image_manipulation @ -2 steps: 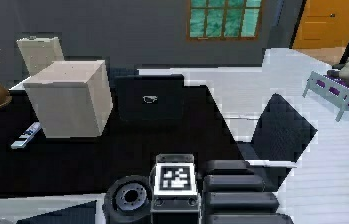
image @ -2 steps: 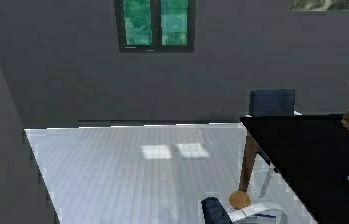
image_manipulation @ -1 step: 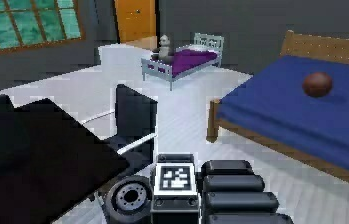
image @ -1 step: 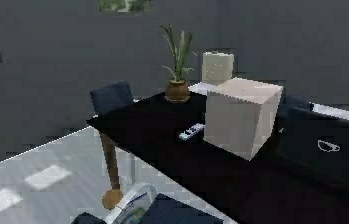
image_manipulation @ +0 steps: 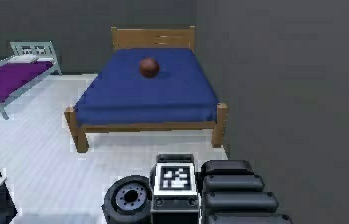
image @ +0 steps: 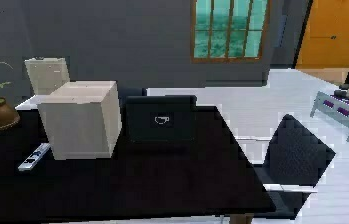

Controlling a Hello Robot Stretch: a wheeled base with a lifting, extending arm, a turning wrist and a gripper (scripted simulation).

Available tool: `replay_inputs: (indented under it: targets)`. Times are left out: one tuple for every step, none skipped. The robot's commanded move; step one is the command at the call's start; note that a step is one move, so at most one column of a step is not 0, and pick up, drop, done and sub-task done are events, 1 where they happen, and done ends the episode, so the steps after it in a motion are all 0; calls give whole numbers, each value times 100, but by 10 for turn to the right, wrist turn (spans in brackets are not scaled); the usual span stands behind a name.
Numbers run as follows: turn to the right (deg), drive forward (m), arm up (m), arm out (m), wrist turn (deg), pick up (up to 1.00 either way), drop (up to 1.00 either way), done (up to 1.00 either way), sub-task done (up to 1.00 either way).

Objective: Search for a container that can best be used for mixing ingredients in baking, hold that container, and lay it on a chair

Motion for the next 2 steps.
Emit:
replay_inputs:
  targets:
    - [330,0,0,0,0,0,0,0,0]
    - [0,20,0,0,0,0,0,0,0]
